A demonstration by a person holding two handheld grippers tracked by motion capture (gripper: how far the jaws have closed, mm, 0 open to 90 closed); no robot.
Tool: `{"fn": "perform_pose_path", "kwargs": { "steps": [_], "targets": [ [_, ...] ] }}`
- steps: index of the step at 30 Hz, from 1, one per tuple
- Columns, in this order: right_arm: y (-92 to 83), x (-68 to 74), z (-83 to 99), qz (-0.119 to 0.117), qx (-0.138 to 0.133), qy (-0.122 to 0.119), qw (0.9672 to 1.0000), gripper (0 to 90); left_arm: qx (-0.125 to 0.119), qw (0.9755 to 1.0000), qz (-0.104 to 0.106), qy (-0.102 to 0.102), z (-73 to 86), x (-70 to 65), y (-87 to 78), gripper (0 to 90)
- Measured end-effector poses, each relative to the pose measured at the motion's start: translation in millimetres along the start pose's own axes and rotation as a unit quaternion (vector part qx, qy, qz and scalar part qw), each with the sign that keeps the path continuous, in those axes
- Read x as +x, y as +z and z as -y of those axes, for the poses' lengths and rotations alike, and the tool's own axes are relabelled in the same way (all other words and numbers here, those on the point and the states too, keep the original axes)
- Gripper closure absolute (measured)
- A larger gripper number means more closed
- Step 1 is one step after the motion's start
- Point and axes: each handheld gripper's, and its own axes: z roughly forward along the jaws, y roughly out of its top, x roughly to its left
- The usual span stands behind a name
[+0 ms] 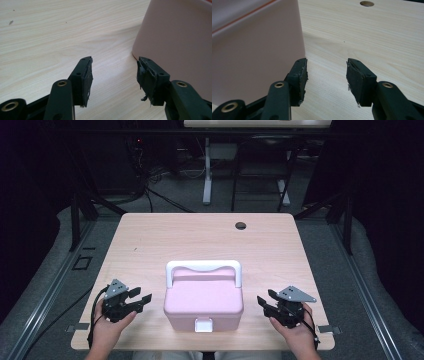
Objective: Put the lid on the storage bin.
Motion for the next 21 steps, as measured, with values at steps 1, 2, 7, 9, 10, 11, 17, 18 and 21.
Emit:
{"fn": "perform_pose_path", "kwargs": {
  "steps": [1, 2, 7, 9, 10, 11, 17, 18, 21],
  "targets": [
    [0.9, 0.0, 1.0, 0.002, 0.002, 0.0, 1.0, 50.7, 0.002, 1.0, 0.002, 0.001, 0.7, -0.4, 1.1, 45.9],
    [1.7, 0.2, 1.8, 0.002, 0.004, -0.002, 1.0, 50.6, 0.003, 1.0, 0.002, 0.001, 1.6, -1.0, 2.4, 45.8],
    [6.1, 1.4, 4.7, -0.001, 0.011, -0.011, 0.9999, 49.8, 0.009, 0.9999, 0.004, 0.002, 4.5, -2.1, 7.5, 45.7],
    [9.2, 1.8, 6.7, -0.001, 0.015, -0.017, 0.9997, 49.5, 0.012, 0.9999, 0.007, 0.0, 6.2, -2.7, 10.4, 45.5],
    [10.0, 2.1, 7.3, -0.001, 0.017, -0.016, 0.9997, 49.5, 0.014, 0.9999, 0.008, -0.001, 7.0, -3.3, 11.3, 45.5],
    [10.9, 2.0, 7.9, -0.001, 0.02, -0.019, 0.9996, 49.5, 0.015, 0.9998, 0.01, 0.0, 7.8, -3.8, 12.5, 45.4],
    [15.5, 3.0, 10.4, -0.007, 0.028, -0.018, 0.9994, 49.3, 0.025, 0.9996, 0.014, 0.003, 9.9, -7.5, 16.6, 44.5],
    [16.1, 3.3, 10.6, -0.008, 0.03, -0.019, 0.9993, 49.3, 0.024, 0.9996, 0.015, 0.005, 10.3, -8.1, 17.5, 44.5],
    [19.0, 5.8, 11.5, -0.011, 0.031, -0.027, 0.9991, 48.9, 0.026, 0.9995, 0.015, 0.005, 11.8, -10.1, 19.7, 44.4]
  ]
}}
